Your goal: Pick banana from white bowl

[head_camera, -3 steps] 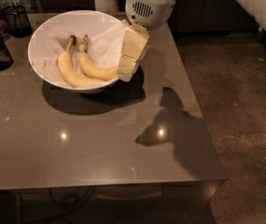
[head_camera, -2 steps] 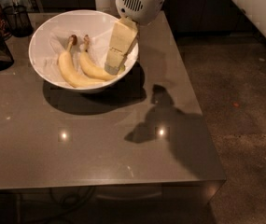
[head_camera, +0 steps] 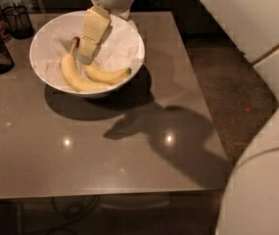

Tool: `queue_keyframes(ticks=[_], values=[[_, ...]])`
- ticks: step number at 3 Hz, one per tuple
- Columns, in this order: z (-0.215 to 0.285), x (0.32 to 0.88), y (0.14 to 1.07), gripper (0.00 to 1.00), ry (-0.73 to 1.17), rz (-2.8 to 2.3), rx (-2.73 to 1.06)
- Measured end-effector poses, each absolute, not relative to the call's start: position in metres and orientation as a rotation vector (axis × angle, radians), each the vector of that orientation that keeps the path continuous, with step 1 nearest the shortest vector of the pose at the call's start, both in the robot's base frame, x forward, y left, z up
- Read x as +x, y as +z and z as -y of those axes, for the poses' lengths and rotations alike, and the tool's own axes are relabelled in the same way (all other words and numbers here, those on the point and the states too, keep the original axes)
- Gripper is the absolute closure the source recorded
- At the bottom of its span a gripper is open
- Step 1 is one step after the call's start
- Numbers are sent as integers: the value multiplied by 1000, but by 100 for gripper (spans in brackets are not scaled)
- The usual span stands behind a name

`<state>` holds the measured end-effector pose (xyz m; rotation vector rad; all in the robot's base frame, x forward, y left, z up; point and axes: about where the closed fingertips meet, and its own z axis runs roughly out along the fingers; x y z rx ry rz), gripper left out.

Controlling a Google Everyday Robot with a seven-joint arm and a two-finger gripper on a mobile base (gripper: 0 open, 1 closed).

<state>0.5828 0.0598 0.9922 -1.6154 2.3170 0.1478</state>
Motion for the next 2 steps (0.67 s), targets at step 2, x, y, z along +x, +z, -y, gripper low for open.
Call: queue_keyframes(ticks=[2], values=[[-86,615,982,27,179,-2351,-1593]])
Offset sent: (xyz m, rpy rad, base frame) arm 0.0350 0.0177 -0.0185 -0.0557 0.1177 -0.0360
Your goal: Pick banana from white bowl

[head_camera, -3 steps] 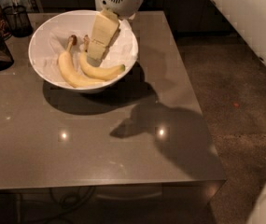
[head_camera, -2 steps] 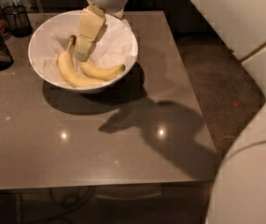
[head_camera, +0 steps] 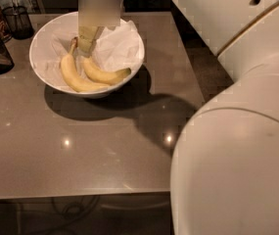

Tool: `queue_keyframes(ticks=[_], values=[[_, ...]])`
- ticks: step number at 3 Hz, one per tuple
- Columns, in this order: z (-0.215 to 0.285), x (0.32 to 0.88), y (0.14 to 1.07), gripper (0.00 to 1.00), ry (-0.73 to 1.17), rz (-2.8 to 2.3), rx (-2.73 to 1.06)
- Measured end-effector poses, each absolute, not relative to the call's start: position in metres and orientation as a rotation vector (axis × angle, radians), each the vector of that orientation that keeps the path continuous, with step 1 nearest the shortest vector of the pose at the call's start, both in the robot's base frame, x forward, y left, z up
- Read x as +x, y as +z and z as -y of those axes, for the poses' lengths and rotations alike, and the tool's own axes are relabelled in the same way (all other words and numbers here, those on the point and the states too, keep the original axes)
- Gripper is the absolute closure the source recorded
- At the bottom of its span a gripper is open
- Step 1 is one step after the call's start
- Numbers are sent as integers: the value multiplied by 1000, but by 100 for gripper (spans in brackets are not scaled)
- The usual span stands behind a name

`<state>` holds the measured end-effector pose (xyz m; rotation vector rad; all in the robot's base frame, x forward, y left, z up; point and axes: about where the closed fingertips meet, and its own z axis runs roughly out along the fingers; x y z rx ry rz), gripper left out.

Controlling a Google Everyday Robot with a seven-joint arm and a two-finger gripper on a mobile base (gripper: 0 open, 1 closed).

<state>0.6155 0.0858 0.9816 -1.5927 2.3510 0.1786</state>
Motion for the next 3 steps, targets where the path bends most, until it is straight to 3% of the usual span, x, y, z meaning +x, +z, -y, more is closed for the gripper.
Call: queue_keyframes(ticks=[2,3], values=[[-96,639,957,28,159,-2423,-1570],[-96,647,940,33,147,-2468,-1562]])
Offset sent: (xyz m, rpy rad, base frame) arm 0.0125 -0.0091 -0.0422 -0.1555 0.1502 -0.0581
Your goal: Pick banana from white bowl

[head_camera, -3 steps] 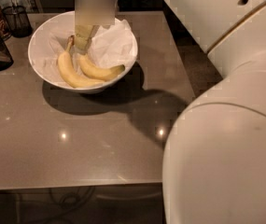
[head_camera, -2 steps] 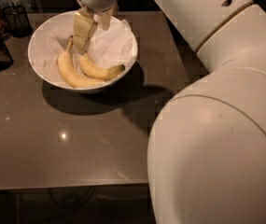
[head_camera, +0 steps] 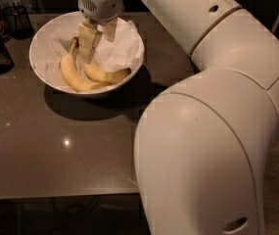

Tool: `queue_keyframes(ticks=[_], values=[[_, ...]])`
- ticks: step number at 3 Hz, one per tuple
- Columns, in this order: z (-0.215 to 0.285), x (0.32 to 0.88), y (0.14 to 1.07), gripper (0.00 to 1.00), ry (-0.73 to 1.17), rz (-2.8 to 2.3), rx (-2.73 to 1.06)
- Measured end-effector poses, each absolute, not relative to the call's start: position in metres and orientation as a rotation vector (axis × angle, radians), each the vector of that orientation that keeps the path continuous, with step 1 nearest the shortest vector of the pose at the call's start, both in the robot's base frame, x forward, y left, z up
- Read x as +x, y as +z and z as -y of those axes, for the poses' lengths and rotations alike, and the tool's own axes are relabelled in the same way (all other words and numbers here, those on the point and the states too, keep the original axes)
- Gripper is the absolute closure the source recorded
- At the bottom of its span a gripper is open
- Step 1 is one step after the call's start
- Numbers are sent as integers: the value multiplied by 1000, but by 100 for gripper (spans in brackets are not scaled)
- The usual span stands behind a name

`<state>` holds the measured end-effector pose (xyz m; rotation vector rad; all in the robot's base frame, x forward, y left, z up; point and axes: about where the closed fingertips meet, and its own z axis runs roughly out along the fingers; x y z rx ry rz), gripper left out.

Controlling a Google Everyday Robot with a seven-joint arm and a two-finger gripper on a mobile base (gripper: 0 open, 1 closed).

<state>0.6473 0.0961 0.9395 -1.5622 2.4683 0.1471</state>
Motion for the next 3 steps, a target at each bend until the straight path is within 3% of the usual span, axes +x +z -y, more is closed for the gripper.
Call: queue_keyframes(ticks=[1,3], values=[[-94,655,923,43,130,-2508,-1556],[-94,662,900,42,106,-2550,-1573]])
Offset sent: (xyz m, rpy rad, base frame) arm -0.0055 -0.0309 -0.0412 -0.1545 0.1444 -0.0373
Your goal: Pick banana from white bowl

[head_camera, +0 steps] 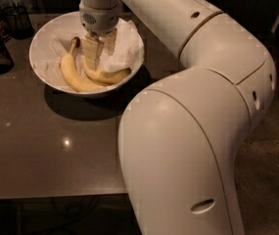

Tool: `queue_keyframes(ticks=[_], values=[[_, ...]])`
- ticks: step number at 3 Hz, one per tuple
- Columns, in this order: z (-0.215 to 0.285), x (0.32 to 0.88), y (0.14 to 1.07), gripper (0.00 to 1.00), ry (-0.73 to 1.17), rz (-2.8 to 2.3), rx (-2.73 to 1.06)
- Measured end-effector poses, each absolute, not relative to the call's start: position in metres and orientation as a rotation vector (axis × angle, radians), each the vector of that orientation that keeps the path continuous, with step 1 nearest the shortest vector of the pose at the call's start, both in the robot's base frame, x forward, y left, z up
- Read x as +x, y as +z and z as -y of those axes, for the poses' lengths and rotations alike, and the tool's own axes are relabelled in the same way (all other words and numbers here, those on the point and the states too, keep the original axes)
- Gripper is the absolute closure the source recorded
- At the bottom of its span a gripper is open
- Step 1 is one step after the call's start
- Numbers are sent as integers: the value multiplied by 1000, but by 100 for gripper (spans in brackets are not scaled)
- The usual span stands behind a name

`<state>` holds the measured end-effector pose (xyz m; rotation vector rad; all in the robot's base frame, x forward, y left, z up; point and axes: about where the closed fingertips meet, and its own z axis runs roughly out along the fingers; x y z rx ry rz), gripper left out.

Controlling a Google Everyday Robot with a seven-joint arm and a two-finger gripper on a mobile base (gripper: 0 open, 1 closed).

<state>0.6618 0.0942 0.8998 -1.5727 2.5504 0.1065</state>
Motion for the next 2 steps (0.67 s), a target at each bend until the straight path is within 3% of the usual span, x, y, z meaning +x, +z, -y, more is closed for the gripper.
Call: queue_keyframes(ticks=[2], values=[[-97,667,882,42,115,-2569,-1607]])
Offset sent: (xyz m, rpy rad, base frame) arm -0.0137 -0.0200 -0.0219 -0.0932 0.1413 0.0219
